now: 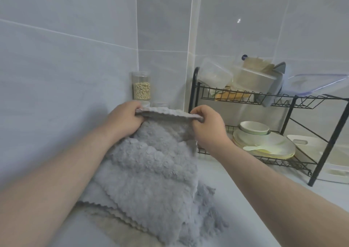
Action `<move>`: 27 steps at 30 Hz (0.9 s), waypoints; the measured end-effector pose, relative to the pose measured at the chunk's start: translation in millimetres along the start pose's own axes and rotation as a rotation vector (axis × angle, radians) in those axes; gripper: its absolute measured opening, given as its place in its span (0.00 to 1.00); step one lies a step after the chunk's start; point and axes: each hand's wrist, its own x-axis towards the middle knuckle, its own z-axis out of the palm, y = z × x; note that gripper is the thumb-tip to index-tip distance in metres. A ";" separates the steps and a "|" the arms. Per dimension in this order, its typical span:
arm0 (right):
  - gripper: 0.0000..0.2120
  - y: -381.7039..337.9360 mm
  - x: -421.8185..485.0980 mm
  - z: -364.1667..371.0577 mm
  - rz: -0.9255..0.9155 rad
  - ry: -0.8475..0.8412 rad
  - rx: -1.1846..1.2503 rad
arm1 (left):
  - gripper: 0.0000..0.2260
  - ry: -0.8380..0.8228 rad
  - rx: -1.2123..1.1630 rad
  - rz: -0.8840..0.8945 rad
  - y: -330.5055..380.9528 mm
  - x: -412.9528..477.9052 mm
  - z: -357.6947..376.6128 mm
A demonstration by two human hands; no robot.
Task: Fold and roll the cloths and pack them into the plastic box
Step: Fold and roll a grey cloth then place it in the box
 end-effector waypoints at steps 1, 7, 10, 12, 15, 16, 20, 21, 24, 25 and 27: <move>0.12 2.7 -2.0 0.5 -0.018 0.043 -0.071 | 0.03 0.011 -0.015 0.007 0.4 1.8 -0.8; 0.20 1.7 -52.0 28.8 -0.399 -0.554 -0.437 | 0.07 -0.072 -0.023 0.041 -2.1 8.8 1.3; 0.12 2.5 -50.9 36.4 -0.280 -0.546 -0.337 | 0.06 -0.126 -0.030 0.013 -7.3 8.5 3.4; 0.08 -0.5 -46.4 31.0 -0.204 -0.426 -0.189 | 0.15 -0.137 -0.053 -0.015 -9.2 5.5 1.0; 0.07 -14.5 -37.8 12.3 -0.122 -0.330 0.030 | 0.20 -0.168 -0.176 0.019 -2.1 -3.7 -13.4; 0.07 -22.0 -35.4 4.2 -0.098 -0.294 0.095 | 0.21 -0.239 -0.284 0.030 3.2 -9.6 -21.5; 0.05 -46.8 -26.5 -32.5 0.009 -0.155 0.328 | 0.40 -0.468 -0.661 0.117 24.6 -34.6 -48.9; 0.05 -50.7 -25.4 -42.6 0.045 -0.143 0.391 | 0.42 -0.470 -0.646 0.168 32.0 -39.9 -50.8; 0.06 -56.2 -25.9 -72.8 0.184 -0.095 0.555 | 0.44 -0.251 -0.447 0.253 61.0 -66.1 -40.3; 0.06 -56.7 -27.7 -84.3 0.227 -0.065 0.563 | 0.40 -0.085 -0.396 0.353 72.1 -78.6 -33.7; 0.04 -54.5 -32.2 -106.9 0.296 -0.015 0.569 | 0.33 0.171 -0.326 0.647 94.7 -101.6 -19.3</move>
